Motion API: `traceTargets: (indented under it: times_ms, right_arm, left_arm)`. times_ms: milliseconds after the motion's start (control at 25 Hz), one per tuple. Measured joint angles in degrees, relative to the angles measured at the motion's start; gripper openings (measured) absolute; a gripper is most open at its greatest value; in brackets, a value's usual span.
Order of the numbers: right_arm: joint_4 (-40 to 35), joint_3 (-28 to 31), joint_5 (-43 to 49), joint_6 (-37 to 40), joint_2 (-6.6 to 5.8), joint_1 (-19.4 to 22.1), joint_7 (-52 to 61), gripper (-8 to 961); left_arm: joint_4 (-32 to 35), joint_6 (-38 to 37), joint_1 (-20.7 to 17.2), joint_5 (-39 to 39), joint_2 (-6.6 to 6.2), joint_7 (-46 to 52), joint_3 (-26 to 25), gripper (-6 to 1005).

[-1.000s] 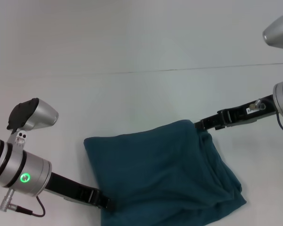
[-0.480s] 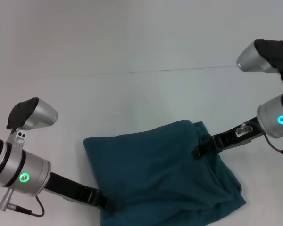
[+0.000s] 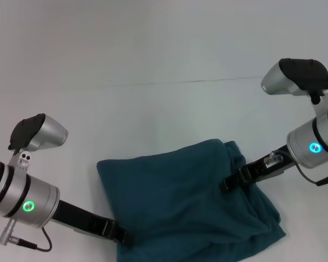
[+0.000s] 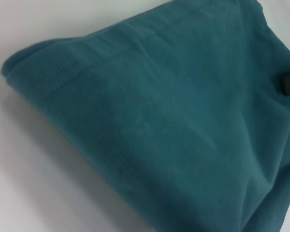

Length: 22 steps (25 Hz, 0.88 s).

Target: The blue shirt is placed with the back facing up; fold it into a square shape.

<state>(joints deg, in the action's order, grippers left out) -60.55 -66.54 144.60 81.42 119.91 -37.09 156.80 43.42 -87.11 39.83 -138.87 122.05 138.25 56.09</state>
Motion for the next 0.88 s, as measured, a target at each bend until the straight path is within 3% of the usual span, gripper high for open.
traceTargets:
  times_ms: [240, 680, 880]
  right_arm:
    - [0.3, -0.7, 0.0, -0.2, -0.03, -0.2, -0.4, 609]
    - [1.0, -0.9, 0.0, -0.4, -0.12, -0.3, -0.7, 173]
    - [1.1, -0.9, 0.1, -0.4, -0.26, -0.3, -0.8, 77]
  left_arm:
    - [0.0, 0.1, 0.1, 0.0, -0.05, 0.0, 0.1, 156]
    - [0.0, 0.2, 0.2, 0.0, -0.25, -0.1, 0.0, 162]
    - [0.0, 0.2, 0.2, 0.0, -0.24, -0.1, 0.1, 166]
